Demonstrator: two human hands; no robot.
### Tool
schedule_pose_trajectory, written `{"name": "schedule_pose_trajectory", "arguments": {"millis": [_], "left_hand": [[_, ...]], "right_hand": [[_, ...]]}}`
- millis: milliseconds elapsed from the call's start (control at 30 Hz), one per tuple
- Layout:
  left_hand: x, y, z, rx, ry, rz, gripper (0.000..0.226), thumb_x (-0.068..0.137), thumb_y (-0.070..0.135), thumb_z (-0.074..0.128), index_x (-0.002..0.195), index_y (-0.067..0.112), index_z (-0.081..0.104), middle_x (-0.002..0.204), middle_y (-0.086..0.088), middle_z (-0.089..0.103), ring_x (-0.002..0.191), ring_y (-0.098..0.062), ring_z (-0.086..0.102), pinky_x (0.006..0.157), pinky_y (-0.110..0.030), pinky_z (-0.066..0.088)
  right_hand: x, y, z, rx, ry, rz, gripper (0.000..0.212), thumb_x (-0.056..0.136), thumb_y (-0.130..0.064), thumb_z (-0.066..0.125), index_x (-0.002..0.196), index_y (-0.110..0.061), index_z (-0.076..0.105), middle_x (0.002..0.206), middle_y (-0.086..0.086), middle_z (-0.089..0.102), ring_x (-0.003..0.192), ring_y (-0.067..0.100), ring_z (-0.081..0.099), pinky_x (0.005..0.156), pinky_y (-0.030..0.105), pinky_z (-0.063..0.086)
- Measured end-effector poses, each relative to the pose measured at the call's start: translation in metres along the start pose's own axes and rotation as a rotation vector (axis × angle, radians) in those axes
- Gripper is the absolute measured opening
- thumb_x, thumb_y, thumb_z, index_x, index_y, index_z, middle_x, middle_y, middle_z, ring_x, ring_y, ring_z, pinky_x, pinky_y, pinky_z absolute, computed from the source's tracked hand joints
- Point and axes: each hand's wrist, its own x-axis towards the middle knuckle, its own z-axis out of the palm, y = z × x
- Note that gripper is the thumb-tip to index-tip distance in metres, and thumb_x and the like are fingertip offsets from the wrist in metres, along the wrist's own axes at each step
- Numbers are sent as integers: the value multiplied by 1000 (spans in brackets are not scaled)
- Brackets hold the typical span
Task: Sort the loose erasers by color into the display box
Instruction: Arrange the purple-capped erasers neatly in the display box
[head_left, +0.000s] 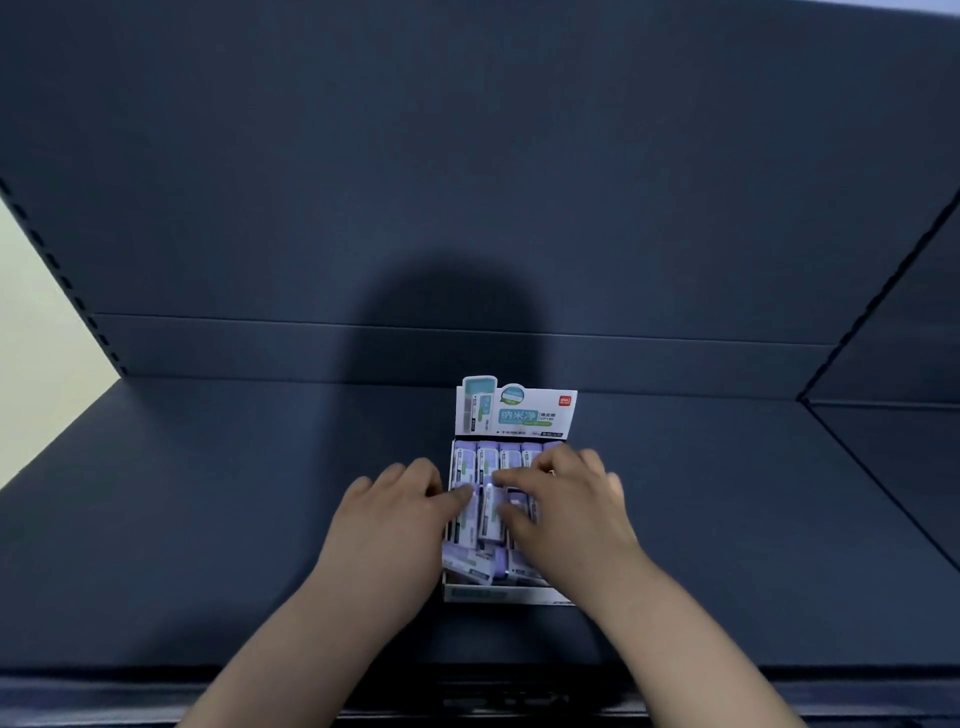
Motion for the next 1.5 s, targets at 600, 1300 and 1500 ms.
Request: {"name": "schedule_pose_trajectory", "arguments": {"millis": [600,1300,1500], "left_hand": [[-4,-10,-28,-289,-138,24,23,89,46,51,109,42,63,94,22,46,97,-2,47,82,-24,33],[-9,-13,-23,-272,-183,37,33,84,56,53,113,42,60,108,20,54,105,-1,45,88,-22,30],[-7,-2,-19,-276,-189,31,53,77,71,39,117,41,60,110,20,55,108,-1,44,88,-21,28]], "right_hand": [[-26,36,-29,173,-223,-115,23,69,-50,74,84,-45,58,98,-20,45,102,3,37,96,19,31],[-31,46,-20,114,15,-137,22,66,-44,74,83,-34,64,87,-19,47,89,4,40,84,24,35],[-34,53,-26,63,-75,-140,23,71,-44,72,91,-34,66,89,-22,45,94,4,40,90,23,35]]}}
